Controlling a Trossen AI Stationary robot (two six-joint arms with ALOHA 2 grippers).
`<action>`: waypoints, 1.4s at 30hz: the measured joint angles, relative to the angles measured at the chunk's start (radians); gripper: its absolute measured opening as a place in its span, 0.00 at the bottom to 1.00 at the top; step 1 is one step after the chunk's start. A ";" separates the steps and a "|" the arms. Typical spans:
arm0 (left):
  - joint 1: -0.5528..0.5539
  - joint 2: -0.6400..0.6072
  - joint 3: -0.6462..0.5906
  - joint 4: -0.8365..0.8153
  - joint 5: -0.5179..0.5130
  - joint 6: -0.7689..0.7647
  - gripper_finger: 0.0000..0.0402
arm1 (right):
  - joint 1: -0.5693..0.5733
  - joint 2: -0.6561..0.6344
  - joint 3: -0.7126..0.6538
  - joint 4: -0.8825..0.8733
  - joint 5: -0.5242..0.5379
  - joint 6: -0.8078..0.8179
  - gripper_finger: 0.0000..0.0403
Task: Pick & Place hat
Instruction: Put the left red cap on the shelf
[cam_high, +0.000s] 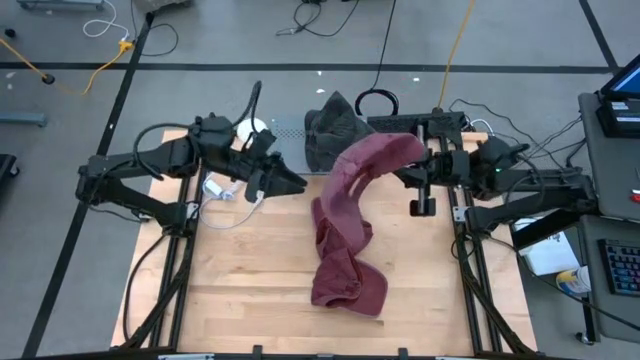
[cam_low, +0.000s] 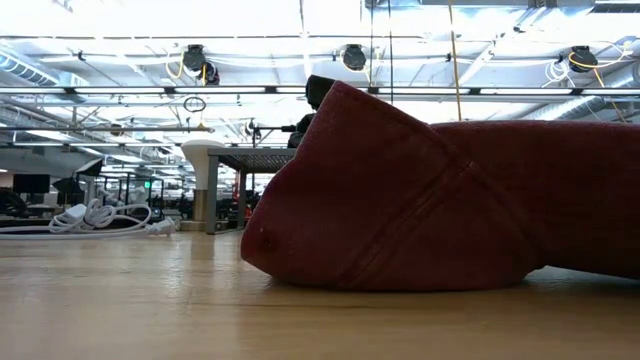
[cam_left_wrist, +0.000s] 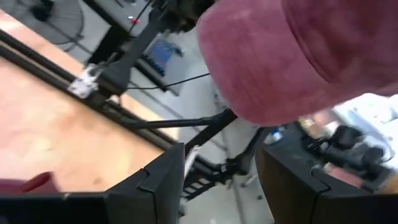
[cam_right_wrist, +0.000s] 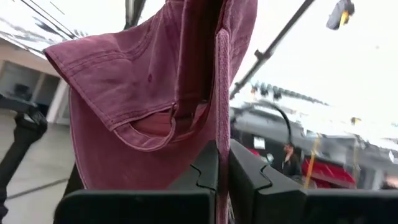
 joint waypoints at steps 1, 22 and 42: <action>0.009 0.001 -0.011 0.030 0.016 -0.019 0.50 | -0.009 0.016 0.000 0.032 -0.023 0.004 0.01; 0.044 0.178 -0.062 0.594 0.242 -0.330 0.57 | -0.060 0.214 0.000 0.398 -0.158 0.113 0.02; 0.033 0.247 -0.063 0.849 0.350 -0.477 0.34 | -0.060 0.212 0.002 0.334 -0.182 0.091 0.03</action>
